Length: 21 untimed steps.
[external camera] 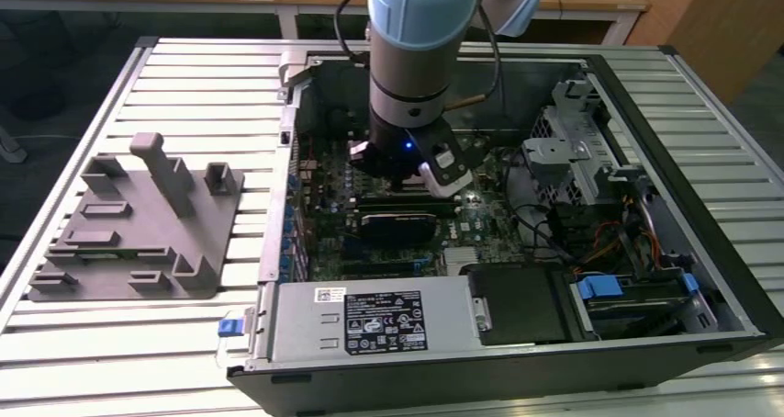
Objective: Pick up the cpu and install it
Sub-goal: 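Install the second cpu locking lever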
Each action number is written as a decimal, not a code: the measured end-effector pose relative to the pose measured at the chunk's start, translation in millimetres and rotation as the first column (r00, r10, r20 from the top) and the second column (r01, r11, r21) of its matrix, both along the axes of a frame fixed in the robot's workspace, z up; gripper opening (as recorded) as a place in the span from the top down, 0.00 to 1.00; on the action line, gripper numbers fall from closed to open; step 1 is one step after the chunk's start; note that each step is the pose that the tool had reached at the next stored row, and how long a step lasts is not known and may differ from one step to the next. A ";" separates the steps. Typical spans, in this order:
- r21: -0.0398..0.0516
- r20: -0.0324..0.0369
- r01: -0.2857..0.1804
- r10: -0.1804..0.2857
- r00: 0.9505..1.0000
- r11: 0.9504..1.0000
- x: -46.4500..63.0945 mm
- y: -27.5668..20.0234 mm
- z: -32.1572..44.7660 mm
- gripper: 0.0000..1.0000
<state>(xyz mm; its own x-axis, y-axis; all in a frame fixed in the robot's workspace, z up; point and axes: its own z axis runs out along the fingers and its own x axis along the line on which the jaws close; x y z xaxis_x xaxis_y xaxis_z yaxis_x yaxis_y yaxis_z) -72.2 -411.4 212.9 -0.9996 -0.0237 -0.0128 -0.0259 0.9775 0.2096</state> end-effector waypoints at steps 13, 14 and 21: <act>0.030 0.000 0.000 0.000 1.000 1.000 -0.1 -13.8 -0.3 0.89; 0.035 0.000 0.000 0.000 1.000 0.999 -0.1 -14.2 -0.4 0.89; 0.038 0.000 0.002 -0.002 1.000 0.999 -0.3 -15.4 -0.8 0.89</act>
<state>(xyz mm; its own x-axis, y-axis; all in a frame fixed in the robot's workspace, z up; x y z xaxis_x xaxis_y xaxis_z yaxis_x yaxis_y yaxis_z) -72.5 -426.8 212.1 -0.9997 -0.0209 -0.0138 -0.0237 0.9688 0.2467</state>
